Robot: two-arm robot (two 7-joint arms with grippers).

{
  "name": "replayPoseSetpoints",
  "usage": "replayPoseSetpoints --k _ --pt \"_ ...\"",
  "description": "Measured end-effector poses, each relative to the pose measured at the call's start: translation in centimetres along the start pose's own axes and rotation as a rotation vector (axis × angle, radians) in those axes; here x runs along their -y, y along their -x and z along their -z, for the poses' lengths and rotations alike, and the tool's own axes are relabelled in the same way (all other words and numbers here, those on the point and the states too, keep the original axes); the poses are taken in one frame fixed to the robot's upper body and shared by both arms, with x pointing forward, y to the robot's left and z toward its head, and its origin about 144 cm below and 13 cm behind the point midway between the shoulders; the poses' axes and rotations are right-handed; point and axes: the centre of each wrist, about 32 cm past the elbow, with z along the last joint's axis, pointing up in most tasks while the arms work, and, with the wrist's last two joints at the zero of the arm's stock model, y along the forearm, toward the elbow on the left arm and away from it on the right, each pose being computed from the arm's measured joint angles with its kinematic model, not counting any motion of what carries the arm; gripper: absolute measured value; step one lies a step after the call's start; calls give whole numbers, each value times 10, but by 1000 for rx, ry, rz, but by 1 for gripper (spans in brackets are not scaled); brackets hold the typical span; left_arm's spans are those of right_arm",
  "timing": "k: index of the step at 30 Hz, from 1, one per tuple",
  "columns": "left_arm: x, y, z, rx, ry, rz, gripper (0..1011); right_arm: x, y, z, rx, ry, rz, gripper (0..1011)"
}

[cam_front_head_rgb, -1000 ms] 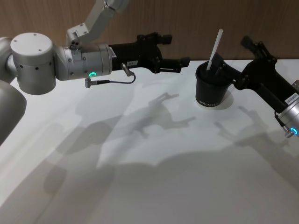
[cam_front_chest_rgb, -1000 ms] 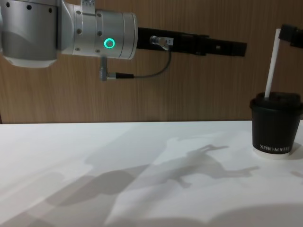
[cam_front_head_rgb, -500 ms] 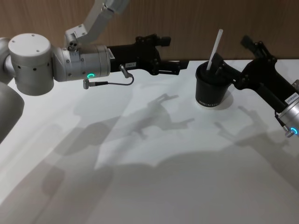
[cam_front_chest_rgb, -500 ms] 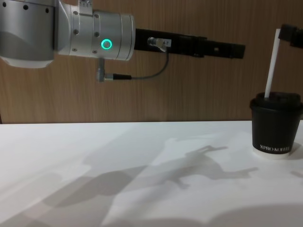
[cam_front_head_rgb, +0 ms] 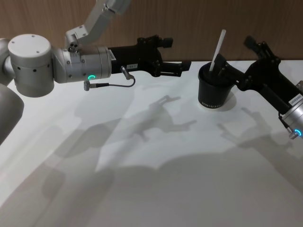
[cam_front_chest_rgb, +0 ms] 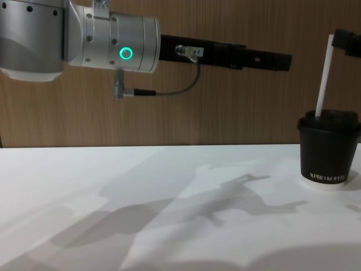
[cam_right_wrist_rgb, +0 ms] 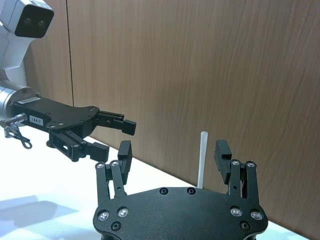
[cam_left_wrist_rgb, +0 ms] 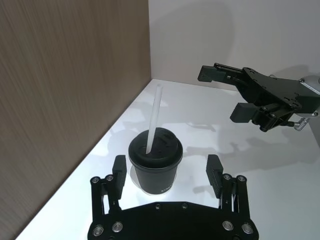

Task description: Pick up the straw with one hand, pass it to the other hand, and insert it into the cup.

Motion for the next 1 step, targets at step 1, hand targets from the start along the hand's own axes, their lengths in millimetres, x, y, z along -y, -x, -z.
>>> replayPoseSetpoints --k 1 --pt "0 0 0 0 0 0 1003 0 0 0 0 0 0 1001"
